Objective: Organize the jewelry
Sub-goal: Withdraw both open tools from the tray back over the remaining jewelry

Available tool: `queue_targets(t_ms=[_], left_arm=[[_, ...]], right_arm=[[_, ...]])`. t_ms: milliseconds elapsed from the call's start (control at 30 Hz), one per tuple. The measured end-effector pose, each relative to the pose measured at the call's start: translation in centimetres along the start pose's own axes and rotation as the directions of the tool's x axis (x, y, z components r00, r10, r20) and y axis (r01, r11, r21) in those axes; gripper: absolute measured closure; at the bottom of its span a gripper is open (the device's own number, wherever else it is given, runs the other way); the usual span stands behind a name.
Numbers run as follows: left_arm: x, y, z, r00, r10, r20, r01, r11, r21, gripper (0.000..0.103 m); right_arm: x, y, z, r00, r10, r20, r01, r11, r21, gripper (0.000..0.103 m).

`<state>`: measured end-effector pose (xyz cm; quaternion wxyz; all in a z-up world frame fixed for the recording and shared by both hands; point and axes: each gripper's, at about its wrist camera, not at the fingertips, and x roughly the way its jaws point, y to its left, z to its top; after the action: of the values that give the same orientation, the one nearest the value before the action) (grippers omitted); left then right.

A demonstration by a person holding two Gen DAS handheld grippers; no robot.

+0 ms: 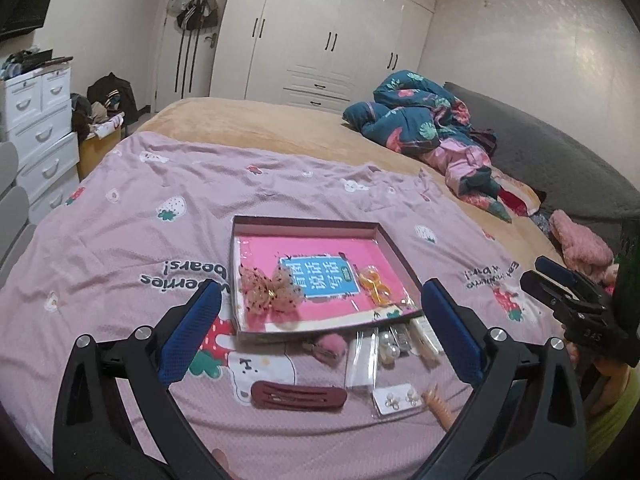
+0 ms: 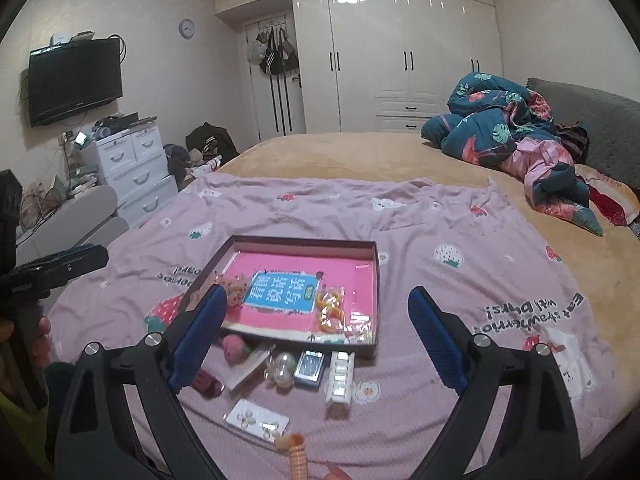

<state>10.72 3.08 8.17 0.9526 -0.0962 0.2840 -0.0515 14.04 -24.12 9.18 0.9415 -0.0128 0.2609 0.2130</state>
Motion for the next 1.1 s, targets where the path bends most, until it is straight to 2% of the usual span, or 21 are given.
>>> queue_targets(t_ms=[400, 700, 1100], left_arm=[[0.2, -1.4, -2.0, 0.998, -0.033, -0.046, 0.034, 0.999, 0.016, 0.009], [1.3, -2.0, -3.4, 0.994, -0.025, -0.103, 0.029, 0.999, 0.033, 0.009], [3.6, -2.1, -5.9, 0.98, -0.007, -0.197, 0.017, 0.999, 0.05, 0.009]], right_arm=[[-1.1, 1.1, -3.8, 0.998, 0.029, -0.063, -0.031, 0.999, -0.042, 0.012], [-0.8, 1.1, -6.7, 0.992, 0.03, -0.126, -0.037, 0.998, -0.054, 0.012], [0.0, 0.6, -9.4, 0.982, 0.018, -0.188, -0.026, 0.999, -0.044, 0.012]])
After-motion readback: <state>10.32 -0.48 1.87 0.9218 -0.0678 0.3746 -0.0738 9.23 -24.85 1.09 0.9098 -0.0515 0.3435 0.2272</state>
